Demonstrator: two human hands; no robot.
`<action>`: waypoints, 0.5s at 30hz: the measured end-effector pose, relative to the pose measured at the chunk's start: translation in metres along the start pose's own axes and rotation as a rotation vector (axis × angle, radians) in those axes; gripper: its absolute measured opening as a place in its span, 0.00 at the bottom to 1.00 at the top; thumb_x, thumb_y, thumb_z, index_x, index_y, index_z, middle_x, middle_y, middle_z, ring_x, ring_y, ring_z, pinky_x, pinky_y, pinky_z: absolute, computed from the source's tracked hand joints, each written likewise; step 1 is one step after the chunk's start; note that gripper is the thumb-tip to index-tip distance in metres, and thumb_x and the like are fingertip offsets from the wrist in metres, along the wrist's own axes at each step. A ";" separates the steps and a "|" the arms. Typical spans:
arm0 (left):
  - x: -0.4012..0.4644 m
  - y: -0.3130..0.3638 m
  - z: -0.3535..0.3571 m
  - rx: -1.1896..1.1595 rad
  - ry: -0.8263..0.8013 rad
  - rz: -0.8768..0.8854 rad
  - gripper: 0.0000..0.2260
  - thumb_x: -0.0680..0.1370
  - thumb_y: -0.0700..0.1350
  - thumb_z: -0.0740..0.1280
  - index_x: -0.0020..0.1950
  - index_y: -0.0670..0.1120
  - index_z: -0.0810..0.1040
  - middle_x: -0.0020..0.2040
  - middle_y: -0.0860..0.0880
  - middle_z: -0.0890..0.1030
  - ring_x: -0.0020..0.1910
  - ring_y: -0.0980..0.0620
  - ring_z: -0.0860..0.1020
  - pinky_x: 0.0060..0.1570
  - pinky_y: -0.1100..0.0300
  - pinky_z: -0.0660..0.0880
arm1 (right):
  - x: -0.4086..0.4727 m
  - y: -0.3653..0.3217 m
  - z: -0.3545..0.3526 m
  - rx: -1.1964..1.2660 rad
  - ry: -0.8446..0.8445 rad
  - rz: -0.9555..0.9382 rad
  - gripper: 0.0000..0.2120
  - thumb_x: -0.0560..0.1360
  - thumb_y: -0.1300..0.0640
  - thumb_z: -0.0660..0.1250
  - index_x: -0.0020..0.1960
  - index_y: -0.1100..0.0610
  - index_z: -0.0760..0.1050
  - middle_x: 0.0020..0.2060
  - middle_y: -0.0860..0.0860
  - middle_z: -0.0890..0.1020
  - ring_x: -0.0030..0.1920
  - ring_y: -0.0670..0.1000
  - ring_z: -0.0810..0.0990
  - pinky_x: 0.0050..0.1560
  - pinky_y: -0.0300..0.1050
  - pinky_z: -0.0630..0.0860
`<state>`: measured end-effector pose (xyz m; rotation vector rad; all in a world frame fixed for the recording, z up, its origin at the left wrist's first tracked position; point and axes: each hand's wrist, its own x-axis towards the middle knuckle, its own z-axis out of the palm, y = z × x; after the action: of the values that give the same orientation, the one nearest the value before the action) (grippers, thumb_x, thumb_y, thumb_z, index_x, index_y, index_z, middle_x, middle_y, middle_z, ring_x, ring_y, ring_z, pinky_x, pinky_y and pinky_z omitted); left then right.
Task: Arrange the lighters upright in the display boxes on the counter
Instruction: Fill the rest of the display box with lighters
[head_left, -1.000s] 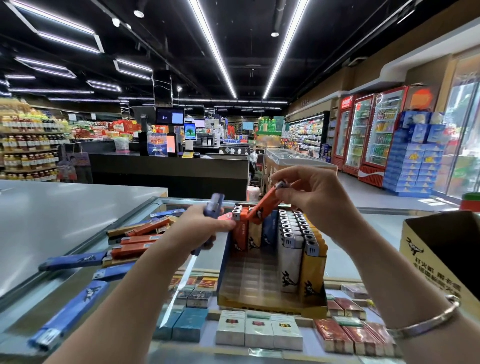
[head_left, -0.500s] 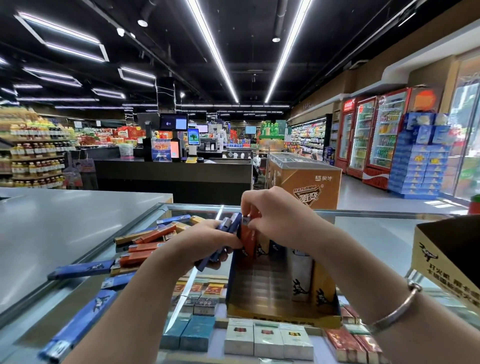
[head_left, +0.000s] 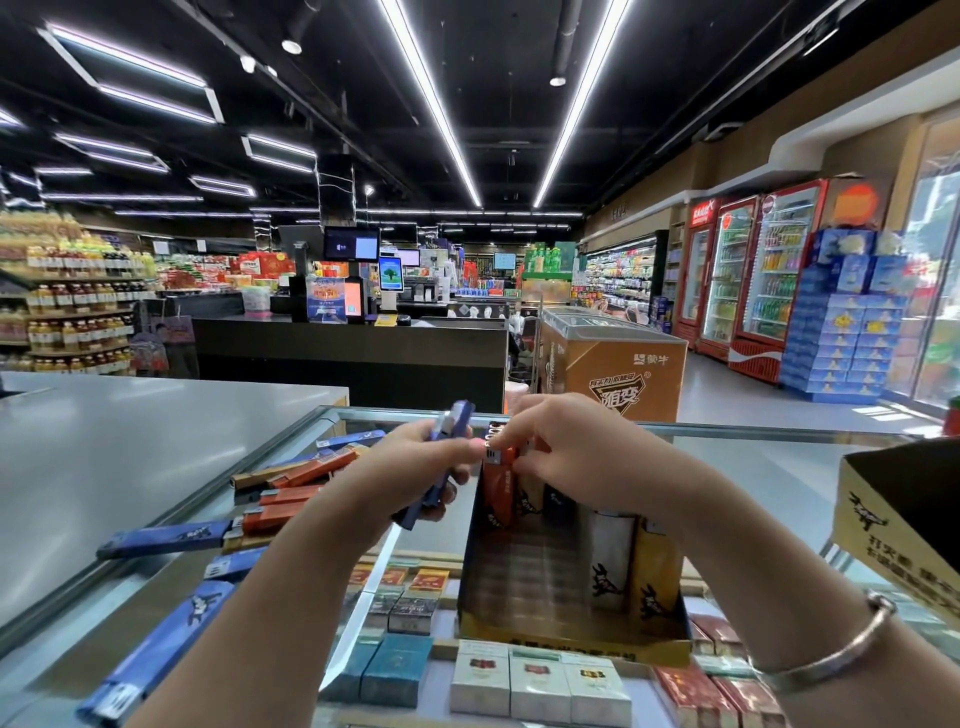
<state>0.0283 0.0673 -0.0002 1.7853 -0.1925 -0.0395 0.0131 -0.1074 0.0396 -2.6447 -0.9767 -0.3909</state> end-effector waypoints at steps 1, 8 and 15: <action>0.000 0.003 0.000 -0.067 0.051 0.020 0.07 0.76 0.46 0.67 0.51 0.45 0.75 0.33 0.49 0.77 0.25 0.58 0.74 0.25 0.66 0.70 | -0.003 0.002 0.001 0.021 0.016 0.000 0.13 0.76 0.61 0.63 0.58 0.54 0.79 0.46 0.45 0.77 0.43 0.46 0.76 0.47 0.45 0.77; -0.009 0.013 0.008 -0.189 0.133 0.287 0.14 0.69 0.57 0.65 0.48 0.49 0.76 0.42 0.52 0.84 0.43 0.53 0.79 0.37 0.64 0.76 | -0.011 0.017 -0.004 0.167 0.332 0.010 0.09 0.74 0.60 0.68 0.53 0.53 0.81 0.40 0.47 0.83 0.39 0.41 0.79 0.43 0.32 0.75; -0.018 0.018 0.018 -0.519 -0.001 0.299 0.11 0.69 0.53 0.65 0.37 0.47 0.82 0.41 0.47 0.84 0.32 0.56 0.79 0.33 0.65 0.77 | -0.014 0.007 -0.007 0.262 0.297 -0.051 0.06 0.70 0.57 0.73 0.46 0.52 0.78 0.35 0.46 0.81 0.35 0.44 0.80 0.43 0.43 0.79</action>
<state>0.0063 0.0487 0.0117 1.2270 -0.4099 0.1150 0.0065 -0.1233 0.0394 -2.2533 -0.9293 -0.6027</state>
